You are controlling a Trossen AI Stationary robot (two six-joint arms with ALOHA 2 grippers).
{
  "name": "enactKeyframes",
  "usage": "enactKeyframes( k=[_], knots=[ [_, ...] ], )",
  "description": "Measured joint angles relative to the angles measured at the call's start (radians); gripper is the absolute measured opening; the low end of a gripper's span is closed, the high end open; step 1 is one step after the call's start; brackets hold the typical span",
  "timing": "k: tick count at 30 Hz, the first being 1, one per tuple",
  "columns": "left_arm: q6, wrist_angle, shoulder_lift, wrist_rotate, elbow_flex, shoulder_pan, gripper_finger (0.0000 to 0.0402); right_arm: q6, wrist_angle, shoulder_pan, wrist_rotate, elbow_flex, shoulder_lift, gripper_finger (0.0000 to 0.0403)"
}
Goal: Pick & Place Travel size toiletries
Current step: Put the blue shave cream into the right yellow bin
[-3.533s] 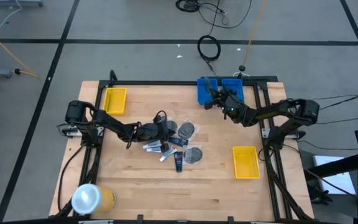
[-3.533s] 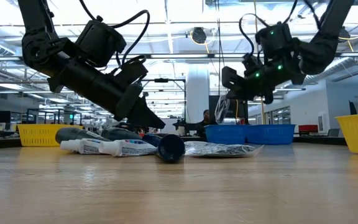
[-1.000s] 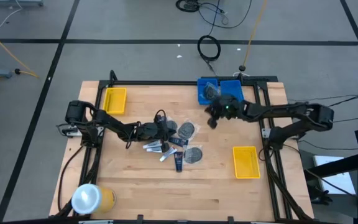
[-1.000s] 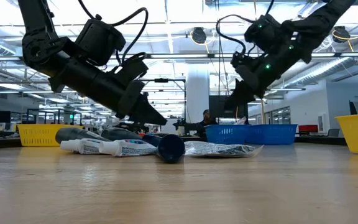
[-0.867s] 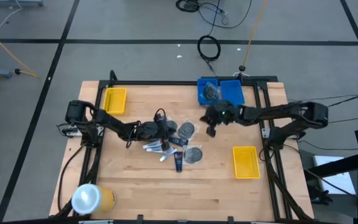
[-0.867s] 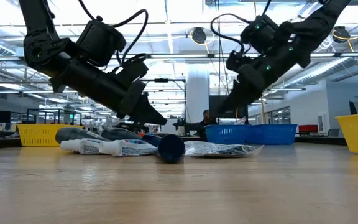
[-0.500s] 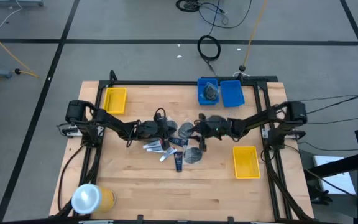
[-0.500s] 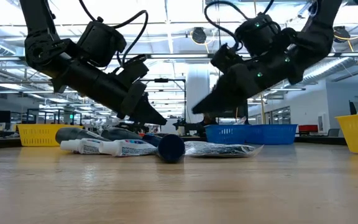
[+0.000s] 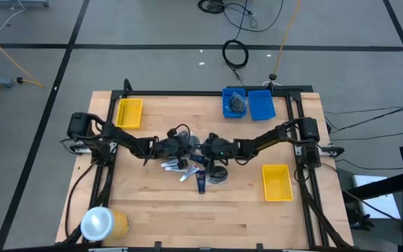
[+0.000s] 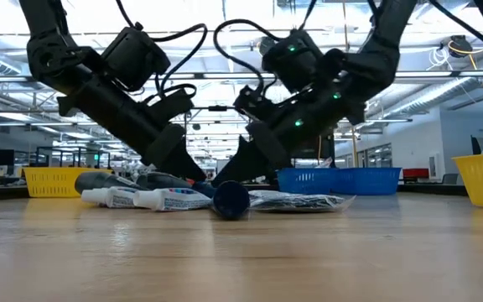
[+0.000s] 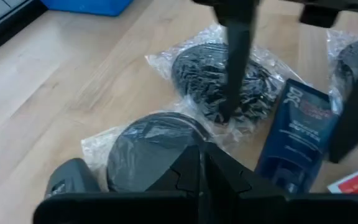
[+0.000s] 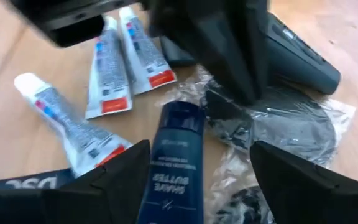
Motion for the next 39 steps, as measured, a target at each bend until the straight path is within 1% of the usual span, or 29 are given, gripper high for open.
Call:
enactKeyframes(
  k=[10, 15, 20, 24, 27, 30, 33, 35, 39],
  knots=[
    [0.005, 0.011, 0.001, -0.001, 0.000, -0.026, 0.0026, 0.002, -0.001, 0.011, -0.008, -0.003, 0.000, 0.0196],
    [0.005, 0.013, 0.001, -0.001, 0.000, -0.031, 0.0026, -0.004, -0.008, 0.017, -0.028, -0.003, 0.000, 0.0178],
    [0.001, 0.014, 0.001, -0.001, 0.000, -0.031, 0.0026, -0.012, -0.020, 0.020, -0.026, -0.003, 0.004, 0.0181],
    [0.001, 0.015, 0.001, -0.001, 0.000, -0.031, 0.0026, -0.006, -0.027, 0.020, -0.031, -0.005, 0.023, 0.0199],
    [0.001, 0.017, 0.001, -0.001, 0.000, -0.031, 0.0026, -0.008, 0.014, 0.022, -0.048, -0.004, 0.058, 0.0214],
    [0.000, 0.018, 0.001, -0.001, 0.000, -0.031, 0.0026, -0.008, 0.031, 0.027, -0.045, -0.003, 0.064, 0.0216],
    [0.000, 0.020, 0.001, -0.001, 0.000, -0.031, 0.0026, -0.016, 0.026, 0.031, -0.029, -0.003, 0.063, 0.0199],
    [0.000, 0.021, 0.001, 0.000, 0.000, -0.031, 0.0026, -0.018, 0.022, 0.032, -0.007, -0.003, 0.062, 0.0180],
    [0.000, 0.021, 0.001, 0.000, 0.000, -0.031, 0.0026, -0.014, 0.018, 0.031, 0.006, -0.003, 0.058, 0.0135]
  ],
)
